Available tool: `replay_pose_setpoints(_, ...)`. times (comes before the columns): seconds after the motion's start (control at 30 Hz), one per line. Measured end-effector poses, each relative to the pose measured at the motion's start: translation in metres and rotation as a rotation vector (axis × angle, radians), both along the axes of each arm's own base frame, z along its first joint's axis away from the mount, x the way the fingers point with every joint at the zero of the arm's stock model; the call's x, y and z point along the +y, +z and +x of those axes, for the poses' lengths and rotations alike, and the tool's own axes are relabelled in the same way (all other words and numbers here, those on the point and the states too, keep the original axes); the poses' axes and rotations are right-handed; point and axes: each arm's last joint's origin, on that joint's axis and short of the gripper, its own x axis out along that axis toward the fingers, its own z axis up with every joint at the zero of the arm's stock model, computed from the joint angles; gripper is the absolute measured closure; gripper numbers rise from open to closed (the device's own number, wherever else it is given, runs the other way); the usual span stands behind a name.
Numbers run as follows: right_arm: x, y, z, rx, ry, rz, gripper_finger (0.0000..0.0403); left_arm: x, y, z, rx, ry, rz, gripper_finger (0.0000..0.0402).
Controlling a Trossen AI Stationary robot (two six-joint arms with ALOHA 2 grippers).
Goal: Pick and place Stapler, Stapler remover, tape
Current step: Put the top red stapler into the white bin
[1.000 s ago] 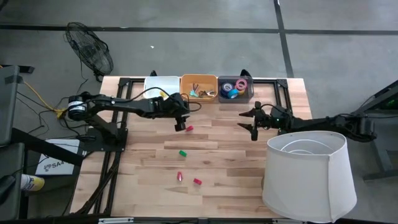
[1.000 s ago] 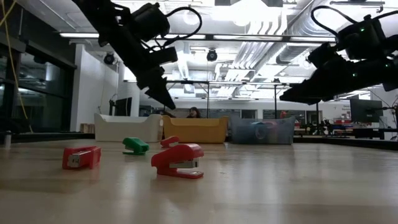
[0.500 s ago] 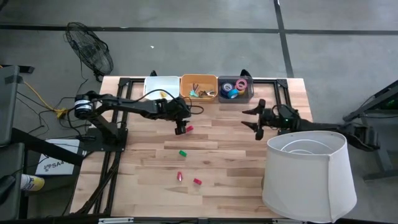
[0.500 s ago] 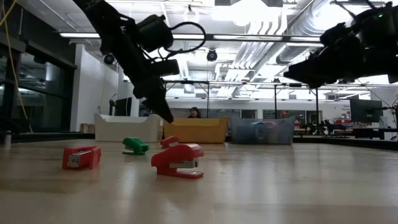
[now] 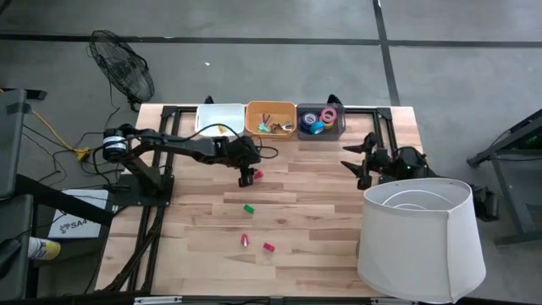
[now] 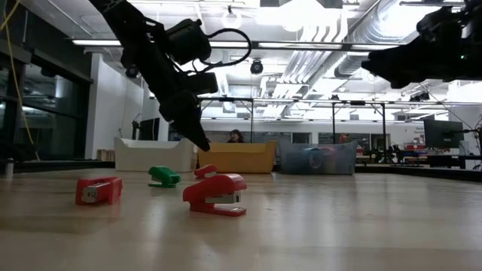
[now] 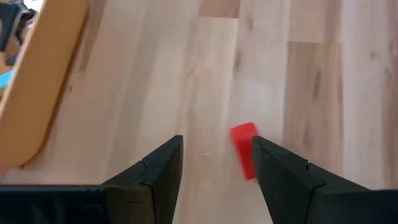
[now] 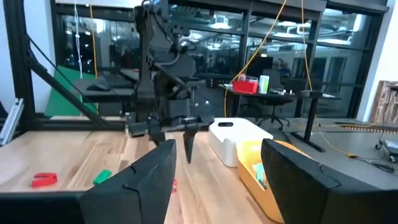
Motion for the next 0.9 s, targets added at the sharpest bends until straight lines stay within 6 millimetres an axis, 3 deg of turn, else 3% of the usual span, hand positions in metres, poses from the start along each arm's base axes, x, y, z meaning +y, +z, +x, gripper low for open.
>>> replay_pose_setpoints(0.4,0.002,-0.003,-0.005,0.019,0.001,0.014,0.0176,-0.026,-0.009,0.008,0.015,0.093,0.036,0.0215)
replay_pose_setpoints(0.67,0.002,-0.011,-0.004,0.071,0.013,0.139,0.0176,-0.025,-0.030,0.015,0.040,0.105,0.001,0.0215)
replay_pose_setpoints(0.9,0.001,-0.011,-0.004,0.073,0.003,0.134,0.0176,-0.025,-0.031,0.016,0.045,0.103,0.000,0.0215)
